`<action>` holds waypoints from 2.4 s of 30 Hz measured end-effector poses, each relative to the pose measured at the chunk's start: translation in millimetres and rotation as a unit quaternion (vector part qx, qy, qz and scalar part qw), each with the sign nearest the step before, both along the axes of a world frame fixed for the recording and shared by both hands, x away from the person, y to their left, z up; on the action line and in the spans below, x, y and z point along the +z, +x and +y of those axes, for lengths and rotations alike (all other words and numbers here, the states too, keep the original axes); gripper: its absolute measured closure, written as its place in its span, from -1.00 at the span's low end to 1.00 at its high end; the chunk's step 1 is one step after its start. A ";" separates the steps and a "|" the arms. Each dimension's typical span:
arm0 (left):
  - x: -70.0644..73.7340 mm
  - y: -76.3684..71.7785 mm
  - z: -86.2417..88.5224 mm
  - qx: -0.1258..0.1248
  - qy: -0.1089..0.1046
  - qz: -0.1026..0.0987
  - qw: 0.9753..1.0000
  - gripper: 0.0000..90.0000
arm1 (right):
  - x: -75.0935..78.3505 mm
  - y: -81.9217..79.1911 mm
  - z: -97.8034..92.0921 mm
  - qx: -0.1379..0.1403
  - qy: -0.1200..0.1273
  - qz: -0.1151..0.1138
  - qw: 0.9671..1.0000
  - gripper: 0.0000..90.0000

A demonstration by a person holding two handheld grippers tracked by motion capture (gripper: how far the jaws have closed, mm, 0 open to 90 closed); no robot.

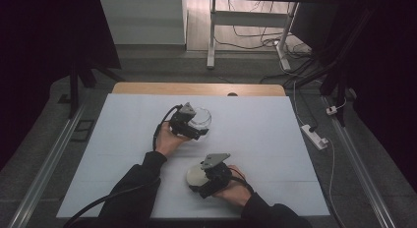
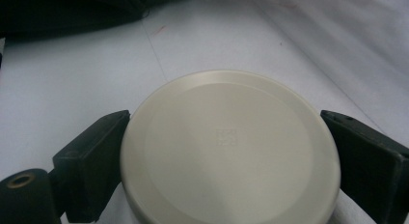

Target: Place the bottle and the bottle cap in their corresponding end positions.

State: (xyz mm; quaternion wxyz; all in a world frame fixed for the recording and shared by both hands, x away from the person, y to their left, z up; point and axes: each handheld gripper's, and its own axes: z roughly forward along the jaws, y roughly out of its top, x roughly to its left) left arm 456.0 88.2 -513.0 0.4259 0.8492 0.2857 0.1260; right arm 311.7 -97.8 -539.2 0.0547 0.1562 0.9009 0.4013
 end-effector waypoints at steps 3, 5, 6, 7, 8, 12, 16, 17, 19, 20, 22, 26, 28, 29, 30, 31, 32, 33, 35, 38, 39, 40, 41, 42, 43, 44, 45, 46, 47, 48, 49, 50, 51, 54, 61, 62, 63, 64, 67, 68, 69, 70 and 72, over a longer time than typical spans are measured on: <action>-0.4 -0.3 -0.1 0.001 0.000 -0.001 1.000 -0.84 | -0.4 -0.3 0.6 0.004 -0.004 -0.003 1.000 -0.84; -0.6 -0.9 -0.1 -0.001 0.003 -0.004 1.000 -0.84 | -0.8 -0.2 1.3 0.005 -0.011 0.004 1.000 -0.84; -0.7 -1.3 -0.2 0.000 0.003 -0.005 1.000 -0.84 | -0.8 -0.2 1.3 0.005 -0.011 0.004 1.000 -0.84; -0.8 -1.3 0.1 0.000 0.003 -0.003 1.000 -0.84 | -1.1 0.5 1.2 0.006 -0.013 0.006 1.000 -0.84; -0.8 -1.0 0.4 0.001 0.002 -0.001 1.000 -0.84 | -1.4 0.7 1.3 0.004 -0.014 0.007 1.000 -0.84; -0.6 -1.3 0.1 0.003 0.004 0.000 1.000 -0.85 | -1.5 1.1 1.3 0.003 -0.016 0.009 1.000 -0.84; -0.9 -1.7 -0.2 0.007 0.003 0.001 1.000 -0.85 | -1.2 1.2 0.7 0.002 -0.013 0.009 1.000 -0.85; -1.0 -1.9 -0.5 0.008 0.003 0.001 1.000 -0.85 | -1.0 1.2 0.4 0.002 -0.011 0.010 1.000 -0.85; -1.2 -2.6 -2.1 0.013 0.010 0.004 1.000 -0.90 | -0.5 1.9 -0.8 0.000 -0.004 0.015 1.000 -0.88; -1.3 -2.8 -2.9 0.014 0.014 0.006 1.000 -0.90 | -0.5 1.9 -0.8 0.000 -0.004 0.015 1.000 -0.88; -1.9 -3.7 -3.3 0.013 0.018 0.009 1.000 -0.95 | -0.1 2.5 -1.8 -0.002 0.001 0.017 1.000 -0.90; -2.8 -6.6 1.0 0.014 0.008 0.015 1.000 -0.99 | 1.6 2.2 -3.0 -0.005 0.008 0.015 1.000 -0.94; -2.9 -8.5 4.2 0.012 0.005 0.020 1.000 -1.00 | 3.5 1.9 -3.8 -0.006 0.013 0.012 1.000 -0.95; -3.1 -9.7 5.5 0.012 0.005 0.022 1.000 -1.00 | 4.4 1.8 -4.1 -0.006 0.015 0.010 1.000 -0.96; -3.0 -11.2 6.9 0.011 0.005 0.022 1.000 -1.00 | 5.4 1.7 -4.5 -0.008 0.016 0.009 1.000 -0.96; -2.7 -12.9 8.1 0.010 0.005 0.022 1.000 -1.00 | 6.4 1.5 -4.9 -0.010 0.018 0.009 1.000 -0.97; -2.2 -14.5 9.6 0.008 0.004 0.023 1.000 -1.00 | 7.2 1.6 -5.4 -0.011 0.020 0.008 1.000 -0.97; -1.9 -16.3 10.8 0.009 0.003 0.024 1.000 -1.00 | 8.0 1.6 -5.9 -0.012 0.022 0.007 1.000 -0.98; -1.0 -19.9 13.7 0.008 0.002 0.026 1.000 -1.00 | 9.8 1.5 -6.9 -0.015 0.026 0.007 1.000 -0.98; 0.3 -24.7 18.4 0.006 0.001 0.031 0.999 -1.00 | 13.1 0.8 -8.3 -0.019 0.032 0.006 0.999 -0.98; 0.6 -26.3 19.9 0.007 0.001 0.033 0.999 -1.00 | 14.1 0.6 -8.9 -0.019 0.033 0.005 0.999 -0.98; 1.0 -28.1 21.1 0.008 -0.001 0.034 0.999 -1.00 | 15.0 0.4 -9.6 -0.019 0.034 0.003 0.999 -0.98; 1.5 -29.8 22.7 0.007 -0.001 0.034 0.999 -1.00 | 15.9 0.3 -10.2 -0.020 0.034 0.002 0.999 -0.98; 1.9 -31.5 24.1 0.007 -0.002 0.035 0.999 -1.00 | 16.7 0.3 -10.8 -0.020 0.033 0.002 0.999 -0.98; 2.2 -33.2 25.5 0.007 -0.003 0.035 0.999 -1.00 | 17.4 0.3 -11.5 -0.021 0.033 0.001 0.999 -0.98; 2.5 -35.1 26.6 0.007 -0.002 0.035 0.999 -1.00 | 18.2 0.4 -12.2 -0.021 0.033 0.001 0.999 -0.98; 3.0 -37.1 27.9 0.007 -0.001 0.034 0.999 -1.00 | 18.9 0.4 -12.9 -0.022 0.032 0.001 0.999 -0.98; 3.4 -39.2 28.8 0.008 -0.001 0.034 0.999 -1.00 | 19.6 0.5 -13.7 -0.022 0.031 0.000 0.999 -0.98; 3.9 -41.3 30.0 0.006 0.000 0.033 0.999 -1.00 | 20.4 0.5 -14.4 -0.022 0.030 -0.002 0.999 -0.98; 4.3 -43.4 30.9 0.007 0.000 0.033 0.999 -1.00 | 21.3 0.4 -15.2 -0.024 0.030 -0.003 0.999 -0.98; 5.0 -45.4 32.2 0.005 0.001 0.034 0.999 -1.00 | 22.1 0.4 -16.0 -0.025 0.030 -0.003 0.999 -0.98; 5.3 -47.6 33.0 0.006 0.001 0.035 0.999 -1.00 | 22.9 0.4 -16.8 -0.027 0.029 -0.003 0.999 -0.98; 5.7 -49.6 33.9 0.005 0.002 0.036 0.999 -1.00 | 23.5 0.4 -17.7 -0.029 0.028 -0.003 0.999 -0.98; 6.1 -56.2 37.0 0.005 0.002 0.039 0.999 -1.00 | 25.1 0.9 -20.8 -0.036 0.024 -0.004 0.999 -1.00; 3.6 -69.6 45.6 0.015 0.022 0.055 0.998 -1.00 | 27.5 4.2 -30.2 -0.059 0.021 0.003 0.998 -1.00; 3.9 -71.1 47.5 0.016 0.026 0.056 0.998 -1.00 | 27.6 4.8 -31.6 -0.062 0.019 0.004 0.998 -1.00; 4.0 -72.8 49.4 0.019 0.023 0.058 0.998 -1.00 | 27.6 5.4 -33.1 -0.064 0.018 0.003 0.998 -1.00; 3.9 -74.5 51.7 0.021 0.021 0.063 0.998 -1.00 | 27.8 6.0 -34.6 -0.067 0.018 0.002 0.998 -1.00; 2.9 -79.8 58.1 0.026 0.021 0.070 0.997 -1.00 | 28.3 7.6 -39.2 -0.078 0.017 0.007 0.997 -1.00; 2.1 -81.8 59.5 0.027 0.023 0.072 0.997 -1.00 | 28.4 8.2 -41.0 -0.082 0.015 0.006 0.996 -1.00; 1.7 -84.0 61.0 0.028 0.027 0.074 0.996 -1.00 | 28.4 8.8 -42.6 -0.086 0.015 0.007 0.996 -1.00; 1.2 -86.4 62.4 0.029 0.027 0.076 0.996 -1.00 | 28.6 9.3 -44.3 -0.090 0.013 0.008 0.996 -1.00; 1.1 -90.9 65.4 0.027 0.028 0.080 0.996 -1.00 | 28.1 10.3 -47.9 -0.093 0.009 0.008 0.996 -1.00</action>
